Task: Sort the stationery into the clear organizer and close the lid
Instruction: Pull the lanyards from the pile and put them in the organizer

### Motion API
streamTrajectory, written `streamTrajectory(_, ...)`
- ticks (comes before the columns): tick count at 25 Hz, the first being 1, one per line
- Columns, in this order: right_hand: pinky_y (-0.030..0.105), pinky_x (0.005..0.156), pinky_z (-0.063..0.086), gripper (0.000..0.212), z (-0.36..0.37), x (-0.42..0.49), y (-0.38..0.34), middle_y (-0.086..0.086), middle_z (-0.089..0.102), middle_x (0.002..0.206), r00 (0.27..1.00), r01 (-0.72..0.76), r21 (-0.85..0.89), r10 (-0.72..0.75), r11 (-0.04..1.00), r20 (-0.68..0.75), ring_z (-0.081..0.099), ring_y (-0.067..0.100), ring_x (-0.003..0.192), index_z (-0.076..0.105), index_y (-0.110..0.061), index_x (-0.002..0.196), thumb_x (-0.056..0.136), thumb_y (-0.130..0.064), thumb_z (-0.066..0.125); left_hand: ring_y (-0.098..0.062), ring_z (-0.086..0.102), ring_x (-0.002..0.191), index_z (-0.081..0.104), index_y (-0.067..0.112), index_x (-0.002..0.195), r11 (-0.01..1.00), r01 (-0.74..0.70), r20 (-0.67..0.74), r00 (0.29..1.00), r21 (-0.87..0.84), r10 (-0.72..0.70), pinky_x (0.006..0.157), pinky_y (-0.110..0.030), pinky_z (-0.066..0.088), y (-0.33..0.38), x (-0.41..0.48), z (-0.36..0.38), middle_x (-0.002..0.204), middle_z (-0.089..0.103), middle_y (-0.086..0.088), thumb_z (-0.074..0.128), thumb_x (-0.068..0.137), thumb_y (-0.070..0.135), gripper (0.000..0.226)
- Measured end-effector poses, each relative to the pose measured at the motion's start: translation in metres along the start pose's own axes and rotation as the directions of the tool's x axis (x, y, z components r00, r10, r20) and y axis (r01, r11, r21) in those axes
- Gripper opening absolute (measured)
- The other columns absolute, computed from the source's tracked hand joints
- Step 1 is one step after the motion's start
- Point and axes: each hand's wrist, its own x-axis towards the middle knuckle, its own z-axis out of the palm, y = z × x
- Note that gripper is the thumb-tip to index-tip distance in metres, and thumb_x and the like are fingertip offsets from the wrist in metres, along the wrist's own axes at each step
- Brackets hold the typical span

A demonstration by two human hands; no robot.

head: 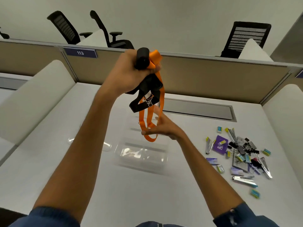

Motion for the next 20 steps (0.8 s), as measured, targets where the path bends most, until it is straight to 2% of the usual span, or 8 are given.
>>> streamTrajectory(3, 0.051, 0.105, 0.044, 0.097, 0.033, 0.025, 0.013, 0.002, 0.037, 0.153, 0.997, -0.074, 0.030, 0.075, 0.997, -0.013, 0.042, 0.030, 0.135, 0.025, -0.033, 0.147, 0.070, -0.036, 0.085, -0.010, 0.069, 0.095, 0.066, 0.008, 0.087, 0.999, 0.033, 0.036, 0.999, -0.035, -0.032, 0.084, -0.018, 0.055, -0.018, -0.003, -0.013, 0.102, 0.071, -0.010, 0.070, 0.086, 0.020, 0.013)
streamTrajectory(6, 0.056, 0.095, 0.052, 0.051, 0.052, 0.044, 0.020, 0.008, 0.062, 0.130, 0.995, -0.081, 0.135, 0.089, 0.988, -0.053, 0.060, 0.031, 0.117, 0.056, -0.014, 0.130, 0.083, -0.023, 0.075, -0.012, 0.070, 0.094, 0.068, 0.006, 0.089, 0.997, 0.061, 0.051, 0.997, -0.048, -0.059, 0.085, -0.022, 0.055, -0.036, -0.005, -0.023, 0.100, 0.071, -0.009, 0.071, 0.085, 0.023, 0.017)
streamTrajectory(8, 0.052, 0.090, 0.056, 0.031, 0.061, 0.051, 0.026, 0.012, 0.068, 0.116, 0.991, -0.091, 0.197, 0.108, 0.976, -0.077, 0.064, 0.032, 0.108, 0.065, -0.005, 0.116, 0.087, -0.015, 0.070, -0.009, 0.070, 0.091, 0.069, 0.011, 0.084, 0.993, 0.080, 0.090, 0.993, -0.093, -0.071, 0.084, -0.020, 0.055, -0.049, -0.008, -0.025, 0.094, 0.073, -0.004, 0.072, 0.086, 0.021, 0.011)
streamTrajectory(10, 0.051, 0.090, 0.056, 0.027, 0.072, 0.054, 0.034, 0.016, 0.069, 0.112, 0.985, -0.126, 0.222, 0.148, 0.967, -0.087, 0.066, 0.033, 0.105, 0.066, -0.001, 0.112, 0.088, -0.012, 0.068, -0.004, 0.070, 0.084, 0.067, 0.017, 0.078, 0.985, 0.103, 0.150, 0.985, -0.140, -0.081, 0.078, -0.013, 0.053, -0.063, -0.012, -0.024, 0.082, 0.072, 0.007, 0.071, 0.086, 0.018, 0.010)
streamTrajectory(11, 0.052, 0.091, 0.056, 0.027, 0.078, 0.055, 0.040, 0.017, 0.069, 0.113, 0.982, -0.142, 0.229, 0.166, 0.963, -0.090, 0.066, 0.034, 0.105, 0.065, 0.000, 0.112, 0.088, -0.012, 0.068, -0.003, 0.070, 0.083, 0.068, 0.015, 0.080, 0.981, 0.122, 0.177, 0.980, -0.152, -0.095, 0.076, -0.011, 0.052, -0.072, -0.014, -0.023, 0.081, 0.072, 0.007, 0.070, 0.087, 0.017, 0.008)
streamTrajectory(14, 0.052, 0.094, 0.054, 0.028, 0.093, 0.053, 0.056, 0.019, 0.068, 0.112, 0.975, -0.184, 0.237, 0.207, 0.954, -0.077, 0.066, 0.035, 0.105, 0.063, 0.002, 0.111, 0.087, -0.011, 0.069, -0.013, 0.071, 0.091, 0.070, 0.005, 0.097, 0.979, 0.163, 0.250, 0.960, -0.123, -0.128, 0.082, -0.018, 0.054, -0.100, -0.020, -0.020, 0.097, 0.073, -0.009, 0.069, 0.088, 0.021, 0.018)
streamTrajectory(17, 0.051, 0.096, 0.053, 0.029, 0.104, 0.051, 0.069, 0.020, 0.067, 0.111, 0.971, -0.226, 0.208, 0.237, 0.952, -0.029, 0.065, 0.035, 0.105, 0.063, 0.002, 0.111, 0.087, -0.011, 0.070, -0.018, 0.071, 0.092, 0.070, 0.007, 0.101, 0.969, 0.227, 0.299, 0.935, -0.099, -0.189, 0.088, -0.028, 0.055, -0.129, -0.028, -0.017, 0.099, 0.073, -0.010, 0.070, 0.087, 0.026, 0.025)
streamTrajectory(20, 0.041, 0.092, 0.055, 0.033, 0.110, 0.051, 0.076, 0.014, 0.068, 0.111, 0.964, -0.265, 0.146, 0.267, 0.953, 0.009, 0.063, 0.032, 0.108, 0.063, -0.004, 0.115, 0.085, -0.013, 0.072, -0.014, 0.071, 0.086, 0.071, 0.012, 0.099, 0.947, 0.313, 0.337, 0.902, -0.078, -0.270, 0.080, -0.019, 0.054, -0.157, -0.040, -0.012, 0.089, 0.074, -0.002, 0.071, 0.086, 0.028, 0.021)
